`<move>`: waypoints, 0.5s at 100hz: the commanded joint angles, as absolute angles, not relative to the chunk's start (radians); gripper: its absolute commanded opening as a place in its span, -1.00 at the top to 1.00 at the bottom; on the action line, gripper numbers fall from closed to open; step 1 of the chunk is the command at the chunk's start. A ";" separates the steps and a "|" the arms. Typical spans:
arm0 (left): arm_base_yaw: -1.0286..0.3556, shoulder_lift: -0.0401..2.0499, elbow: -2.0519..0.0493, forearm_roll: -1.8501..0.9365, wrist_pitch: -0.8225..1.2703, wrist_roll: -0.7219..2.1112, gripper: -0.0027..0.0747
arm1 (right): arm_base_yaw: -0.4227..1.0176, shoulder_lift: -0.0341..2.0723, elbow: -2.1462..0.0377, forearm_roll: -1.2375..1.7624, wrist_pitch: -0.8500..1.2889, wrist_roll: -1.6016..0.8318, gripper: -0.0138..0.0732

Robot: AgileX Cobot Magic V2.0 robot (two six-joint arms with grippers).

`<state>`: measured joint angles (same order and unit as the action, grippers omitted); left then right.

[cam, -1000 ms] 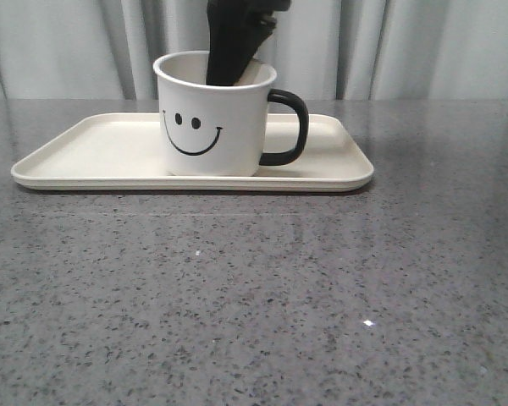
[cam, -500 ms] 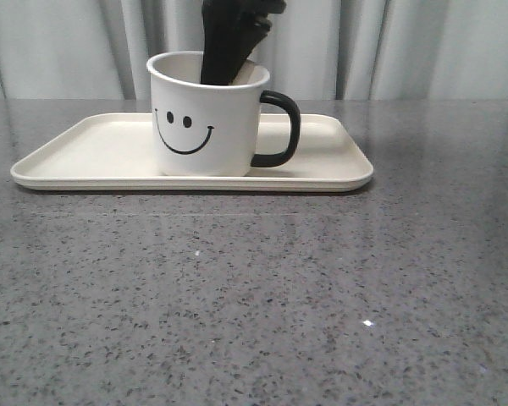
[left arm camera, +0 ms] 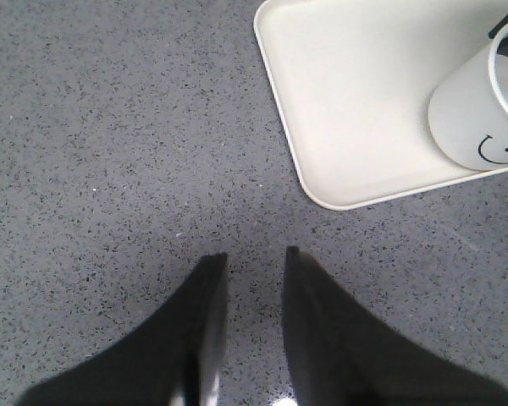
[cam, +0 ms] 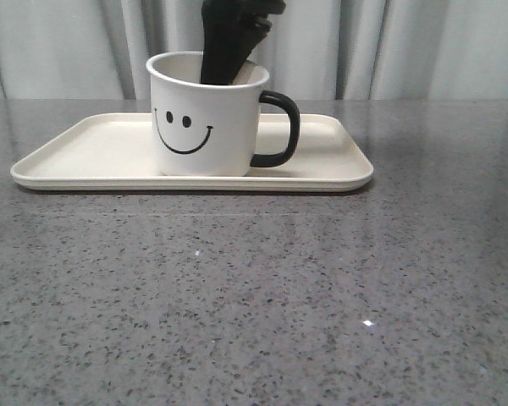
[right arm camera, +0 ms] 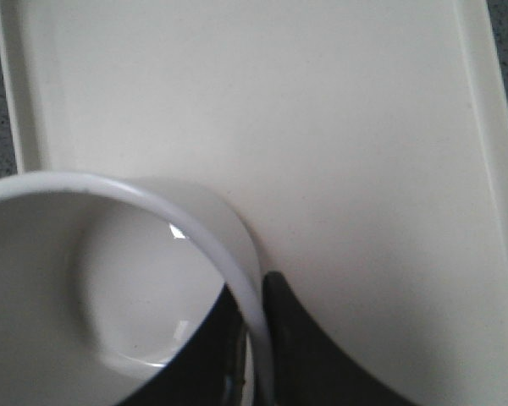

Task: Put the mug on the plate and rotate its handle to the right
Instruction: 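Open the right gripper and raise it out of the mug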

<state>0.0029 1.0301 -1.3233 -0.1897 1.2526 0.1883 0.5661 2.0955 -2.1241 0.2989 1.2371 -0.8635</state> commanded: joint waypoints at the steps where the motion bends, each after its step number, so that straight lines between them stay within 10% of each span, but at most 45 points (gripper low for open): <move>1: 0.006 1.017 -1.345 -0.215 1.198 0.187 0.50 | 0.567 2.047 -2.145 0.326 1.290 -0.874 0.47; 50: 0.006 1.017 -1.345 -0.214 1.198 0.187 0.50 | 0.567 2.046 -2.243 0.326 1.297 -0.861 0.31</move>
